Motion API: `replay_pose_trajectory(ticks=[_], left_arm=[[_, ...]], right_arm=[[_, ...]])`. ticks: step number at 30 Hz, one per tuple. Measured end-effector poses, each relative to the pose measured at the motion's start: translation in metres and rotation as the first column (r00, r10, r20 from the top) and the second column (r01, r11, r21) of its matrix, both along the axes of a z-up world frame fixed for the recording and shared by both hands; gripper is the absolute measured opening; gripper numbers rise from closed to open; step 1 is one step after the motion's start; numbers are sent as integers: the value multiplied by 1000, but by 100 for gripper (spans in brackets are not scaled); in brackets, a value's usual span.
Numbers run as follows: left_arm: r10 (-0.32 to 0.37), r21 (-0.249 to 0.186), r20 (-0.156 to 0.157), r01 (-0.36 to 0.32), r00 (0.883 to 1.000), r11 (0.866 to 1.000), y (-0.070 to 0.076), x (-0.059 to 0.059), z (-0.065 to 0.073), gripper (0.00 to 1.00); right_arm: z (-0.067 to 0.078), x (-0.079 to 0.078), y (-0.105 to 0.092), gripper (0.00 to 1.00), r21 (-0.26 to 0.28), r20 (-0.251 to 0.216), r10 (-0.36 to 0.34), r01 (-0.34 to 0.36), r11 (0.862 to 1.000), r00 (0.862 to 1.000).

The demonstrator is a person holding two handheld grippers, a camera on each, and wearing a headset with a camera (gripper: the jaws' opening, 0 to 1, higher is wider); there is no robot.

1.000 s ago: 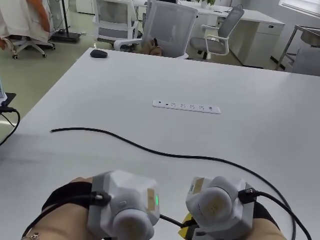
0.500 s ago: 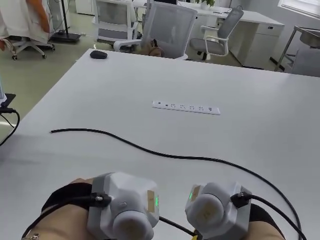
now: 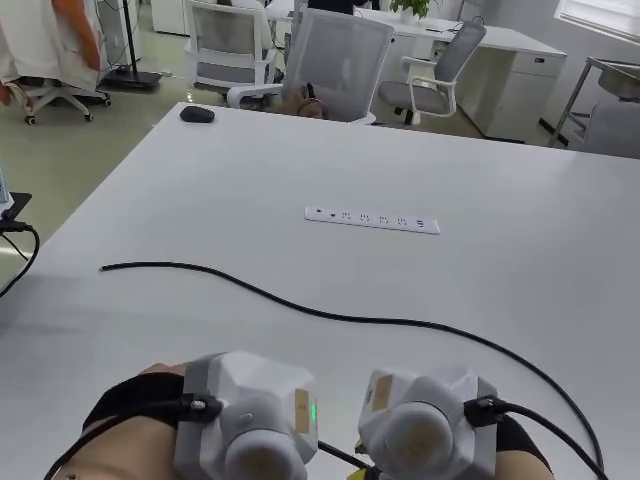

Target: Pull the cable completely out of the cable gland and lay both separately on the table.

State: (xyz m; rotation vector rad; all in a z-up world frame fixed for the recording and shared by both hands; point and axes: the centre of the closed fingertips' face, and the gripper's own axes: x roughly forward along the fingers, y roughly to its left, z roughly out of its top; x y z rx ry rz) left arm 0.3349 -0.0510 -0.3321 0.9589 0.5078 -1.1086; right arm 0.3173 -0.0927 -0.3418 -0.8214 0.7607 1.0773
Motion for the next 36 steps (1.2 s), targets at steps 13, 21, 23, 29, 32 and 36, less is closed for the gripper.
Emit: replay_pose_trajectory(ticks=[13,21,23,29,32,36], left_arm=[[5,-9,2,-5,1000,1000,0,0,2,18],[2,-7,0,-2,1000,1000,-2,-3,3,18],[3,-7,0,-3,1000,1000,-2,-2,4,18],[0,0,-1,0,1000,1000,-1,-3,2,18],[-1,1,-1,1,1000,1000,-1,-3,2,18],[-2,1,-2,2,1000,1000,-1,-4,3,18]], right_arm=[[-11,0,-14,4,-47,-43,-61,59,997,997],[-20,-1,-32,4,-119,-72,-118,109,987,990],[-23,-4,-33,4,-130,-89,-115,103,986,989],[-16,-8,-15,14,-86,-65,-36,31,996,997],[-11,-7,-6,16,-56,-38,-2,0,998,999],[-6,-5,-2,14,-34,-14,12,-12,999,1000]])
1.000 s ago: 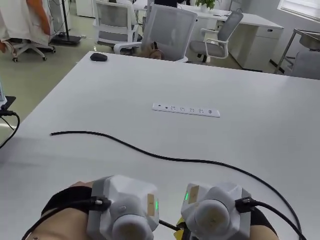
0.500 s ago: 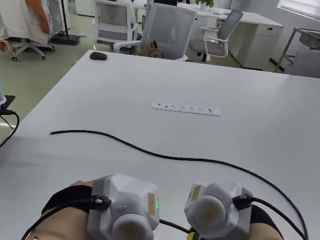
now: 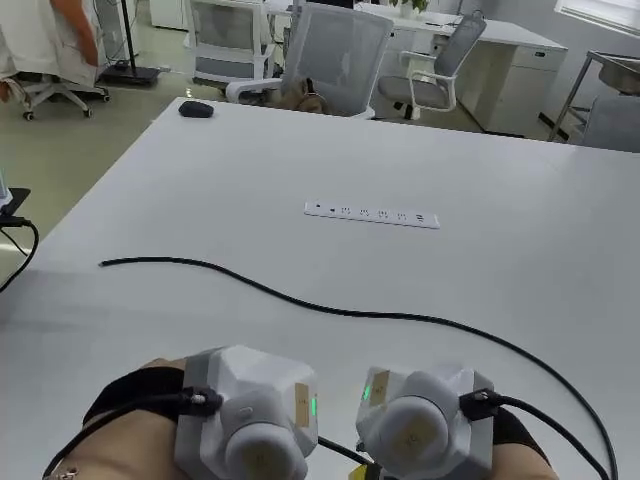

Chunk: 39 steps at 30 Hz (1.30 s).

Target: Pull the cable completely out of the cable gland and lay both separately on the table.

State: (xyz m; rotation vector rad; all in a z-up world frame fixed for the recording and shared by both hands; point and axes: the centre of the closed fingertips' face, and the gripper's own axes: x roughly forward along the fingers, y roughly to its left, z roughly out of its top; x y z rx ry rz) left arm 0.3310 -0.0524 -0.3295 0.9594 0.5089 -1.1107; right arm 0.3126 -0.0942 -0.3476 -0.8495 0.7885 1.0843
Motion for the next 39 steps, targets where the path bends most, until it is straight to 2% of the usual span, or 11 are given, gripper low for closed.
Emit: replay_pose_trajectory(ticks=[6,12,17,24,29,31,32,33,34,37,39], left_arm=[[-2,-1,1,2,1000,1000,0,0,0,18],[0,-8,2,0,1000,1000,-1,1,0,18],[5,-7,1,-5,1000,1000,1,3,-1,18],[7,-9,0,-7,1000,1000,0,4,-2,18],[6,-7,4,-6,1000,1000,0,3,0,18],[3,-2,2,-3,1000,1000,0,2,0,18],[2,0,2,-2,1000,1000,0,2,-1,18],[1,0,2,-1,1000,1000,0,2,-1,18],[1,-2,1,-1,1000,1000,0,2,0,18],[1,-7,4,-1,1000,1000,-1,3,1,18],[-6,-8,7,6,1000,1000,-2,2,1,18]], right_arm=[[4,3,3,6,20,18,3,-3,1000,1000],[2,3,2,4,31,-1,-22,22,999,1000],[-6,4,-12,4,-22,-22,-64,63,998,998],[-9,7,-24,4,-51,-38,-131,128,990,991],[-13,0,-21,5,-61,-63,-97,94,994,993],[-14,-3,-18,15,-66,-62,-76,72,995,995],[-13,-3,-15,19,-62,-53,-52,49,997,997],[-8,-3,-6,18,-26,-28,6,-7,1000,1000],[-4,-4,0,14,8,-28,17,-16,1000,999],[3,-3,8,16,81,-69,-52,57,995,996],[9,3,8,18,99,-32,-49,52,994,998]])
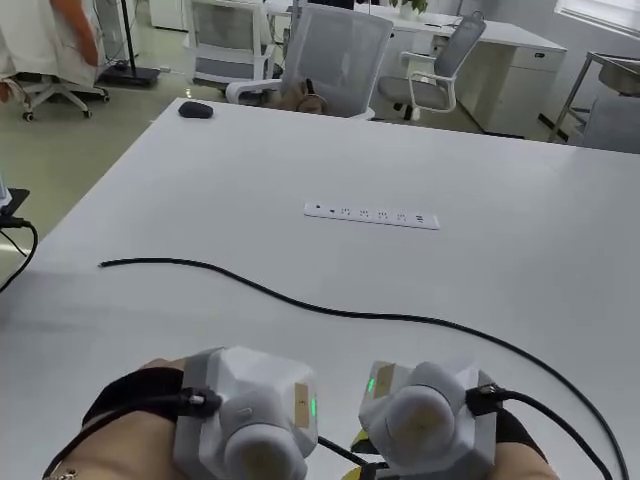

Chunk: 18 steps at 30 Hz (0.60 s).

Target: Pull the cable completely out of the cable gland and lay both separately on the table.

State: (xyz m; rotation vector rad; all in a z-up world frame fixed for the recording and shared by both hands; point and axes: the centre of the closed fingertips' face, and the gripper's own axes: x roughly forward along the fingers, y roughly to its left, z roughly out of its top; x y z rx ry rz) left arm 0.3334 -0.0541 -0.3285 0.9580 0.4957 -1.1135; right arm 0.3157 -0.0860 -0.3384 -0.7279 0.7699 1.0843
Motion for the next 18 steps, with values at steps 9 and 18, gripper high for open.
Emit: replay_pose_trajectory(ticks=[9,18], left_arm=[[3,-12,7,-3,1000,1000,0,2,1,18],[38,-25,8,-38,999,999,3,6,5,18]], right_arm=[[4,-1,4,4,38,-4,-10,10,999,1000],[-18,5,-37,4,-148,-30,-108,102,984,994]])
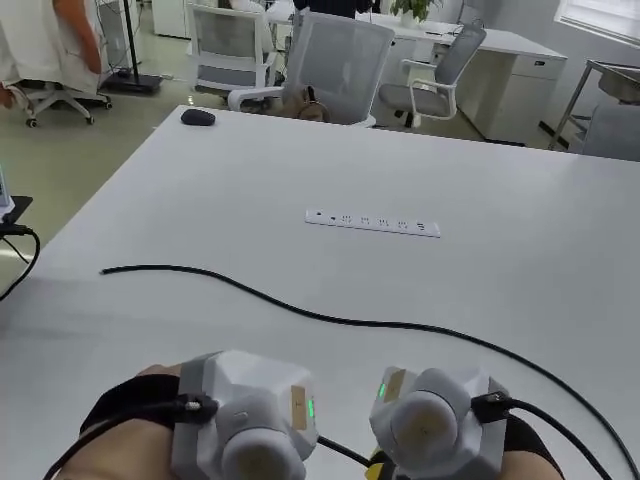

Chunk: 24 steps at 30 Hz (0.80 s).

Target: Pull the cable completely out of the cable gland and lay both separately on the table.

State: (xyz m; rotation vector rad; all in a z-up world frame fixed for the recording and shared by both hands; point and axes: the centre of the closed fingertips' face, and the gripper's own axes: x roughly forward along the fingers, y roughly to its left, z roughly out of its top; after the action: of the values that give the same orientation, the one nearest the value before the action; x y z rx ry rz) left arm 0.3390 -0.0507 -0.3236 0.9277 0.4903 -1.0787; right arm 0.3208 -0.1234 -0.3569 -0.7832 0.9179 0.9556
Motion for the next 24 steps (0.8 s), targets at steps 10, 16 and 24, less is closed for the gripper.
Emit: replay_pose_trajectory(ticks=[10,16,24], left_arm=[[6,3,0,-6,1000,1000,-1,-2,2,18],[-2,0,2,2,1000,1000,-3,-3,3,18],[-8,5,-7,8,1000,1000,-4,-7,4,18]], right_arm=[[-1,2,-8,5,-19,-5,-46,46,999,999],[5,14,-18,5,-4,30,-124,124,992,992],[11,21,-25,4,5,67,-166,166,986,984]])
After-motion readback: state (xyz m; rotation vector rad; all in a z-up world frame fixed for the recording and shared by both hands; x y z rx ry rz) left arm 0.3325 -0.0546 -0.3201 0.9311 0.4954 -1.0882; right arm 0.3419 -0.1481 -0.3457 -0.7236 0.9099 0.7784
